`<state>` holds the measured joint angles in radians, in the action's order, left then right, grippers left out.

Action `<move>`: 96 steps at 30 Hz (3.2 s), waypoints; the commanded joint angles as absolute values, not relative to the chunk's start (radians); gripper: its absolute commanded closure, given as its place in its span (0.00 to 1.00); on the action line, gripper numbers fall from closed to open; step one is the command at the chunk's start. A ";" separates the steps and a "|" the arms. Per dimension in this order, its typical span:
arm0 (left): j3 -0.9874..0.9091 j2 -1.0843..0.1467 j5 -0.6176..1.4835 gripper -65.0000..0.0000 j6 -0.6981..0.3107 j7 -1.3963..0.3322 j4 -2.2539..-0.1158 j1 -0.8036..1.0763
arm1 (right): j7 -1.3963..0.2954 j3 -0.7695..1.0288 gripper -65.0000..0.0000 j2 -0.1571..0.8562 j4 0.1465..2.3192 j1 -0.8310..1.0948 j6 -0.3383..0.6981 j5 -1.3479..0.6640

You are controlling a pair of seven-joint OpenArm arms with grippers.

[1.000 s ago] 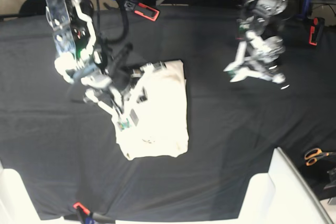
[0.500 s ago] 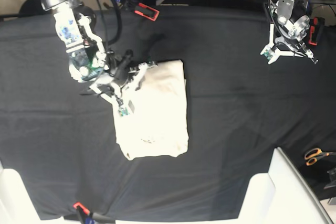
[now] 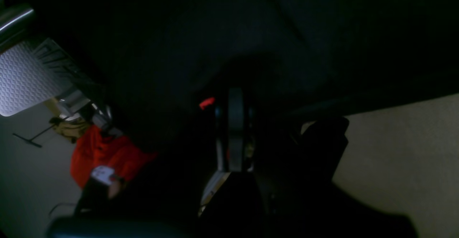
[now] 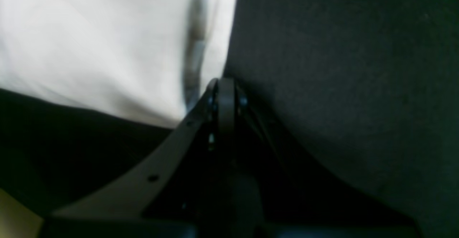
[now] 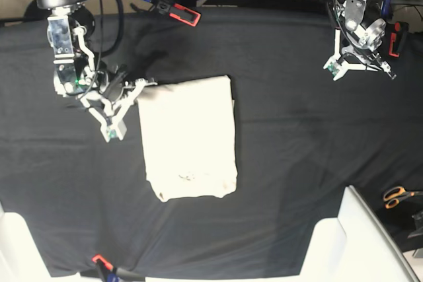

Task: Fold the T-shirt properly
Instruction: 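Press and tuck the bundle's edge with right gripper, then smooth the bundle's top with both grippers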

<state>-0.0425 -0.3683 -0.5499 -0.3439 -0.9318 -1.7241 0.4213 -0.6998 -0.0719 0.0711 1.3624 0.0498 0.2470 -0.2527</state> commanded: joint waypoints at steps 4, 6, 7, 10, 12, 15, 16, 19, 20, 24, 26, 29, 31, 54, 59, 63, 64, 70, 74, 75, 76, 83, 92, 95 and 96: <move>-0.047 -0.378 -0.568 1.00 -0.337 -0.938 -1.738 0.420 | -0.754 -0.064 0.99 0.077 1.538 0.042 0.255 -0.263; -0.047 -0.378 -0.568 1.00 -0.337 -0.938 -1.738 0.420 | -0.814 -0.064 0.99 0.074 1.595 0.041 0.255 -0.265; -0.047 -0.378 -0.568 1.00 -0.337 -0.938 -1.738 0.420 | -0.834 -0.068 0.99 0.074 1.621 0.041 0.255 -0.265; -0.047 -0.377 -0.568 1.00 -0.337 -0.938 -1.736 0.420 | -0.857 -0.071 0.99 0.044 1.655 0.042 0.255 -0.265; -0.047 -0.377 -0.568 1.00 -0.337 -0.938 -1.736 0.420 | -0.854 -0.073 0.99 0.031 1.638 0.042 0.255 -0.265; -0.047 -0.377 -0.568 1.00 -0.337 -0.938 -1.736 0.420 | -0.851 -0.087 0.99 0.021 1.601 0.041 0.255 -0.265; -0.047 -0.377 -0.568 1.00 -0.337 -0.938 -1.736 0.420 | -0.849 -0.099 0.99 0.019 1.592 0.039 0.255 -0.265; -0.045 -0.377 -0.568 1.00 -0.337 -0.938 -1.736 0.420 | -0.845 -0.101 0.99 0.018 1.550 0.036 0.255 -0.265; -0.045 -0.377 -0.568 1.00 -0.337 -0.938 -1.736 0.420 | -0.835 -0.097 0.99 0.018 1.527 0.035 0.257 -0.265; -0.045 -0.377 -0.568 1.00 -0.337 -0.938 -1.735 0.420 | -0.745 -0.097 0.99 0.036 1.397 0.033 0.257 -0.265; -0.045 -0.377 -0.568 1.00 -0.337 -0.938 -1.735 0.420 | -0.704 -0.097 0.99 0.048 1.323 0.033 0.259 -0.265; -0.045 -0.377 -0.568 1.00 -0.337 -0.938 -1.735 0.420 | -0.645 -0.097 0.99 0.056 1.241 0.033 0.259 -0.265; -0.045 -0.377 -0.568 1.00 -0.337 -0.938 -1.735 0.420 | -0.644 -0.097 0.99 0.068 1.247 0.033 0.257 -0.265; 0.154 -0.234 -0.568 1.00 -0.337 -0.943 -1.742 0.271 | -0.762 -0.108 0.99 -0.007 1.336 0.033 0.259 -0.259; 0.217 -0.168 -0.584 1.00 -0.337 -0.944 -1.748 0.209 | -0.811 -0.104 0.99 0.002 1.442 0.041 0.257 -0.259; 0.237 -0.117 -0.708 1.00 -0.340 -0.944 -1.794 0.180 | -0.905 -0.101 0.99 0.010 1.592 0.041 0.255 -0.259; 0.237 -0.105 -0.727 1.00 -0.341 -0.944 -1.799 0.173 | -0.918 -0.104 0.99 0.012 1.616 0.041 0.255 -0.259; 0.239 -0.067 -0.654 1.00 -0.341 -0.938 -1.771 0.108 | -0.946 -0.099 0.99 0.015 1.661 0.033 0.255 -0.259; 0.239 -0.053 -0.499 1.00 -0.341 -0.938 -1.771 0.090 | -0.944 -0.097 0.99 0.015 1.661 0.033 0.254 -0.259; 0.239 -0.048 -0.466 1.00 -0.338 -0.938 -1.771 0.085 | -0.944 -0.097 0.99 0.015 1.661 0.033 0.254 -0.259; 0.239 -0.047 -0.433 1.00 -0.338 -0.938 -1.771 0.082 | -0.944 -0.097 0.99 0.015 1.661 0.033 0.254 -0.259; 0.239 -0.044 -0.269 1.00 -0.337 -0.897 -1.744 0.042 | -0.944 -0.097 0.99 0.015 1.661 0.036 0.254 -0.259; 0.239 -0.042 -0.071 1.00 -0.337 -0.750 -1.480 -0.050 | -0.944 -0.097 0.99 0.015 1.661 0.041 0.254 -0.259; 0.239 -0.042 -0.027 1.00 -0.337 -0.707 -1.409 -0.077 | -0.944 -0.097 0.99 0.015 1.661 0.041 0.254 -0.259; 0.239 -0.038 -0.018 1.00 -0.337 -0.697 -1.392 -0.085 | -0.944 -0.097 0.99 0.015 1.661 0.041 0.254 -0.259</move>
